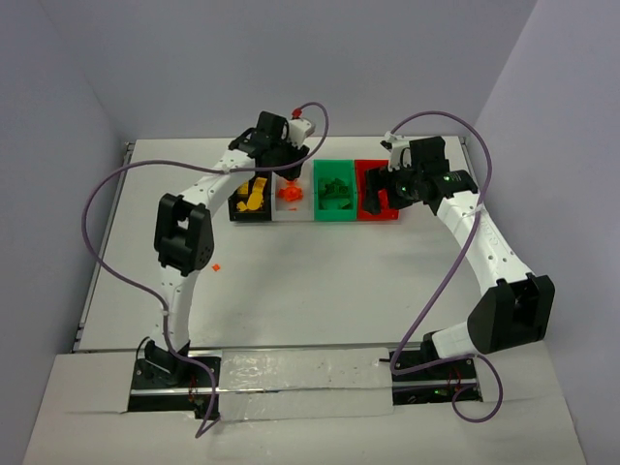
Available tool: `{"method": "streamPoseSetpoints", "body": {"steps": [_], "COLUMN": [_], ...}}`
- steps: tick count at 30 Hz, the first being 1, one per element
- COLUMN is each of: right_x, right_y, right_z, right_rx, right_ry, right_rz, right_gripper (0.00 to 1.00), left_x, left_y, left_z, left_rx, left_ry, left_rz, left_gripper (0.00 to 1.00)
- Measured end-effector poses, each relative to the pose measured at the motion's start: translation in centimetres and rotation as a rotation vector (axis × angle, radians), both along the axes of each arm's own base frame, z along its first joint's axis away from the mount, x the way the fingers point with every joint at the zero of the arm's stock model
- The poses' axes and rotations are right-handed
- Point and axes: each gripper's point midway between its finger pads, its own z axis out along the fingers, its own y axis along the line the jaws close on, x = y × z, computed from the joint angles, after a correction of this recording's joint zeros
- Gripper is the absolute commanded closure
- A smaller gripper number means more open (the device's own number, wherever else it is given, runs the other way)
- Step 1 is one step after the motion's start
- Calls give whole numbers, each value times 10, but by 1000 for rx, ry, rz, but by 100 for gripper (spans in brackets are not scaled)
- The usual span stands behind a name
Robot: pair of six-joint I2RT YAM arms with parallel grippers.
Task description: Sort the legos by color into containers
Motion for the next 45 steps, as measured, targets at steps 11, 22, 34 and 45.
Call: {"method": "streamPoseSetpoints", "body": {"steps": [11, 22, 34, 45], "right_x": [-1, 3, 1, 3], "right_y": [2, 11, 10, 10], "right_z": [1, 3, 1, -7], "right_rx": [11, 28, 17, 11], "right_ry": [2, 24, 34, 59], "right_rz": [10, 36, 32, 31], "right_gripper": [0, 0, 0, 0], "left_x": [-192, -249, -243, -232], "left_y": [110, 208, 219, 223], "left_z": [3, -35, -82, -93], "left_rx": [131, 319, 425, 484], "left_ry": [147, 155, 54, -42], "left_rz": [-303, -702, -1052, -1140], "left_gripper": [48, 42, 41, 44]}}
